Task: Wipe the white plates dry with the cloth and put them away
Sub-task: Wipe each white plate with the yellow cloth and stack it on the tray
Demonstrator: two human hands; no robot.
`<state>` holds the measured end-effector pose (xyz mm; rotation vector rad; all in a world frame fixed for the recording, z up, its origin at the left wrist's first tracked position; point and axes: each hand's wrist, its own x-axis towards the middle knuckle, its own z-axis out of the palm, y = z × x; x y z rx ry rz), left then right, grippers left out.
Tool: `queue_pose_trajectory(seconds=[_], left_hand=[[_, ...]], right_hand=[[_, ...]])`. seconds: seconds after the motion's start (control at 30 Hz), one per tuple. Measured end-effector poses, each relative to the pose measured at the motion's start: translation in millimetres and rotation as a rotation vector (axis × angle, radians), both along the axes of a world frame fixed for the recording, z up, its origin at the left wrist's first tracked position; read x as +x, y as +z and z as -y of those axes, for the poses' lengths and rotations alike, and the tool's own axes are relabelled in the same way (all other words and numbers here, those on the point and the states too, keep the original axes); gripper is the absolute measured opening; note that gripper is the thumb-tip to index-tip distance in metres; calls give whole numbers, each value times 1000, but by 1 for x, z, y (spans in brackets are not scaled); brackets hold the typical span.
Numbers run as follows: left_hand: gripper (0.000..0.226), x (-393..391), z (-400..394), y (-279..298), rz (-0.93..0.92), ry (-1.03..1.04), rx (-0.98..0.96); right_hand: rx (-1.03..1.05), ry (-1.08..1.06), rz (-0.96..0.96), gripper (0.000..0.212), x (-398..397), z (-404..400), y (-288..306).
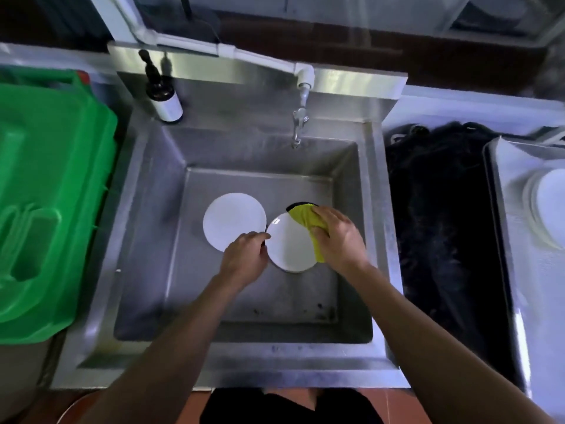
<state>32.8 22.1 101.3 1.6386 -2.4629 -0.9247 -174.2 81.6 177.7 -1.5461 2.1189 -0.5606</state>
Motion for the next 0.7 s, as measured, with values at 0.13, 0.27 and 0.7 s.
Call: queue_pose_trajectory(seconds=[0.13,0.27,0.7], left_hand=[[36,2,4,-31,-7,7,54],[28,-1,4,-72,12,24,115],[9,-29,3,-193,-255,774,701]], right_hand=[[16,-24,-14,42,2,10,-30],[65,-46,8,42,2,25,-67],[167,-82,140,44,-1,28,-165]])
